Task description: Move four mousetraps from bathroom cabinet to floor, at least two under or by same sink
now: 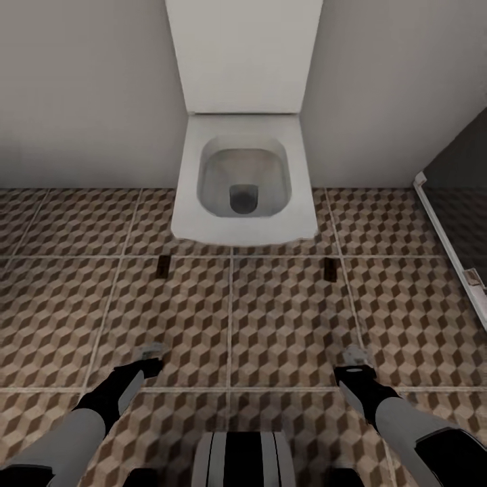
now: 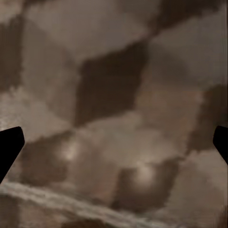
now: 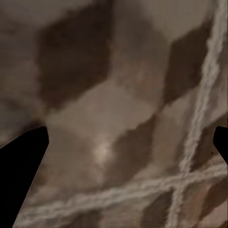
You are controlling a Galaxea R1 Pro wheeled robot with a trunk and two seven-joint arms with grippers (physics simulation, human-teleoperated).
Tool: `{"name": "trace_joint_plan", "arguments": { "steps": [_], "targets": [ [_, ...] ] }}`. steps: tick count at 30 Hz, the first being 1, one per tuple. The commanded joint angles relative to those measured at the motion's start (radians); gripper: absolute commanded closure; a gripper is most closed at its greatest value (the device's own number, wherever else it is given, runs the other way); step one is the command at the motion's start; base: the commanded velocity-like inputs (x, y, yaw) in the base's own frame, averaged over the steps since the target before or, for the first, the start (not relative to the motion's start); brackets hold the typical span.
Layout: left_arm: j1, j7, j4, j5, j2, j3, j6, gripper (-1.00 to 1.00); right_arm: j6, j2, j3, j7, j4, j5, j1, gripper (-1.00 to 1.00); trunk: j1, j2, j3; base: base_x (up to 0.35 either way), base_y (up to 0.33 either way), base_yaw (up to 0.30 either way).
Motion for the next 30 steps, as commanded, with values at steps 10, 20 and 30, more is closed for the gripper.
{"name": "trace_joint_plan", "arguments": {
  "steps": [10, 20, 30],
  "targets": [
    [0.0, 0.008, -0.002, 0.01, 0.001, -0.008, 0.005, -1.0, 0.012, -0.001, 0.005, -0.003, -0.002, -0.015, 0.001, -1.0, -0.001, 0.0, -0.001, -0.346, 0.0, 0.0],
    [0.0, 0.008, -0.002, 0.01, 0.001, -0.008, 0.005, -1.0, 0.014, -0.001, 0.005, -0.003, -0.002, -0.015, 0.001, -1.0, -0.001, 0.0, -0.001, -0.346, 0.0, 0.0],
    [0.0, 0.008, -0.002, 0.01, 0.001, -0.008, 0.004, -1.0, 0.012, -0.001, 0.005, -0.003, -0.002, -0.015, 0.001, -1.0, -0.001, 0.0, -0.001, -0.346, 0.0, 0.0]
  ]
}}
